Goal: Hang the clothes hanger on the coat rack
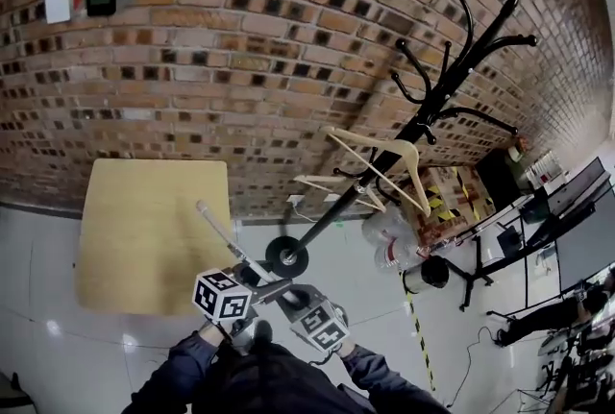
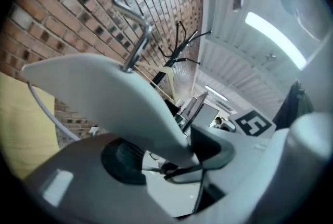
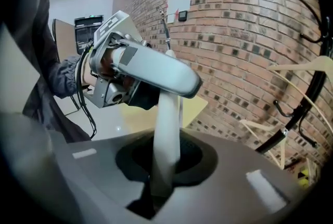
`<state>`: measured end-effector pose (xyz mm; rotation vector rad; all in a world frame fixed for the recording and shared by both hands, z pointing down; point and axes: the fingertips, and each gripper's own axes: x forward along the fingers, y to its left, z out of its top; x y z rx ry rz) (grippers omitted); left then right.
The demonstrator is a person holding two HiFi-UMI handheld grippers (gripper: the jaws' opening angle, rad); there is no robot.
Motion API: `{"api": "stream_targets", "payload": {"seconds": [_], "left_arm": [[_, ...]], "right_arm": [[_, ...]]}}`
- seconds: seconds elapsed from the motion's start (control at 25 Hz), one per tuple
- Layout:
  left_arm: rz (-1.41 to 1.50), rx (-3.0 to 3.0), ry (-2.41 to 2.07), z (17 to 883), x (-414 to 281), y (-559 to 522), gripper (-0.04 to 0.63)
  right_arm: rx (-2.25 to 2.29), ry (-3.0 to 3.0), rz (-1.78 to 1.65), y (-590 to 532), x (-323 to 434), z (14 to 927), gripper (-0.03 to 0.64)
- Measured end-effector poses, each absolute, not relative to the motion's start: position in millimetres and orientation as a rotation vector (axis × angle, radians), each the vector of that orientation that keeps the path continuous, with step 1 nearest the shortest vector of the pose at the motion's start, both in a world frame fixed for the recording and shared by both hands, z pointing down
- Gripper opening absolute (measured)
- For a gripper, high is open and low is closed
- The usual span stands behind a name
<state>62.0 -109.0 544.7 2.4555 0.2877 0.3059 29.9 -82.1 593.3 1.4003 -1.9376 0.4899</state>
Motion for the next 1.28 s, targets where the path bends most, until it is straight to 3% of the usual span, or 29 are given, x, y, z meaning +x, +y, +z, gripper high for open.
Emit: {"api": "stream_targets", "payload": {"seconds": [0.32,0.44,1.28], "left_arm": [[0.338,2.467,0.554,522,100,-44,0.287],[0.345,2.505,0.592,520,112,-33,0.320],[0.211,2.579,0.680,478,233,43,0.273]], "right_arm": [[1.520,-1.892,0.664,-24,73,567,0.049],[1.619,-1.880,0.706,-3,100,552,0.049],[2.024,-1.870,0.755,193,368,384,0.050]]}}
